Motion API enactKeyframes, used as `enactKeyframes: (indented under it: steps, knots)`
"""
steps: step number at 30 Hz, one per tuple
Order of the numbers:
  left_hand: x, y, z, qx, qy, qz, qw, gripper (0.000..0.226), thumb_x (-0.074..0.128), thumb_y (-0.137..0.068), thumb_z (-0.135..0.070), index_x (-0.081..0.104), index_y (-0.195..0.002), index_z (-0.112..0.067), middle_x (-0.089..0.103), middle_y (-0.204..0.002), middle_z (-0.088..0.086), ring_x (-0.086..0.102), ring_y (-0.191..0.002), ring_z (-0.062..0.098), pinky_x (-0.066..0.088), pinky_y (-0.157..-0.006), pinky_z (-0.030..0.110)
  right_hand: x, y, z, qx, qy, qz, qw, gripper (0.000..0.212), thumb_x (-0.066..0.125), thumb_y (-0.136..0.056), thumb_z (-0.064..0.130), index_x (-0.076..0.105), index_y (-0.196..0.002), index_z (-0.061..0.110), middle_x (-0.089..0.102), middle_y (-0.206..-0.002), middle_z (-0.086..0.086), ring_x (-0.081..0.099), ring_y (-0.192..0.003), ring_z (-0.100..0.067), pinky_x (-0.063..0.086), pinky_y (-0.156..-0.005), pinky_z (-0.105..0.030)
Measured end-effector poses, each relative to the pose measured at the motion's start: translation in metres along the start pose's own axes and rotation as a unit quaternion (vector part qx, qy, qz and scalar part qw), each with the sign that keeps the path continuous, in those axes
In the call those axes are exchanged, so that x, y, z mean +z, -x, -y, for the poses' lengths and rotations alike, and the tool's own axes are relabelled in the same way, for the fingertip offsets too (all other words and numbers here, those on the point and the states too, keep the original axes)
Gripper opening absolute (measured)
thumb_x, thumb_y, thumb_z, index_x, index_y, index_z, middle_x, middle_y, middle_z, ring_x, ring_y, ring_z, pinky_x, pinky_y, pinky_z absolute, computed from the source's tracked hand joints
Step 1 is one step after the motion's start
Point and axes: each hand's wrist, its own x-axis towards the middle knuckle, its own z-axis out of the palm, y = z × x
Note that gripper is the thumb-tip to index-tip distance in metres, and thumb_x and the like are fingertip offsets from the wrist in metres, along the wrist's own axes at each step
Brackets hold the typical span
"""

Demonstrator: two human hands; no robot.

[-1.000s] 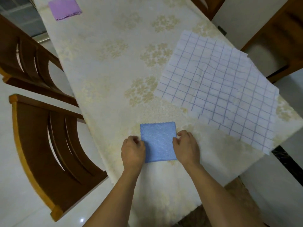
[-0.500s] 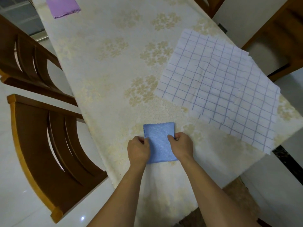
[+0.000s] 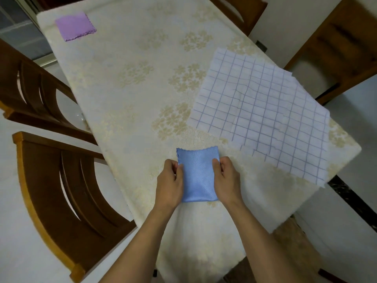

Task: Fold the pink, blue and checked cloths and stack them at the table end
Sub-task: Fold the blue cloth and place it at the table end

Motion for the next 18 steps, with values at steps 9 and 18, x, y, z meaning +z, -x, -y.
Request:
enactKeyframes:
  steps: [9, 18]
  knots:
    - [-0.029, 0.004, -0.029, 0.042, 0.059, 0.025, 0.997, 0.019, 0.052, -0.099, -0.030, 0.057, -0.089, -0.015, 0.064, -0.084, 0.004, 0.053, -0.064, 0.001, 0.044, -0.062, 0.023, -0.020, 0.031, 0.035, -0.026, -0.087, -0.095, 0.991, 0.027, 0.055, -0.101, 0.024, 0.049, -0.075, 0.017, 0.038, -0.056, 0.007, 0.039, -0.052, -0.004, 0.033, -0.052, -0.019]
    - [-0.039, 0.032, -0.031, 0.081, 0.042, 0.024, 0.996, 0.022, 0.045, -0.103, -0.029, 0.047, -0.085, -0.017, 0.053, -0.077, -0.005, 0.049, -0.062, -0.005, 0.037, -0.057, 0.011, -0.038, 0.059, 0.036, 0.003, -0.116, -0.121, 0.986, 0.024, 0.051, -0.103, 0.035, 0.058, -0.084, 0.021, 0.052, -0.066, 0.008, 0.045, -0.057, -0.003, 0.038, -0.058, -0.024]
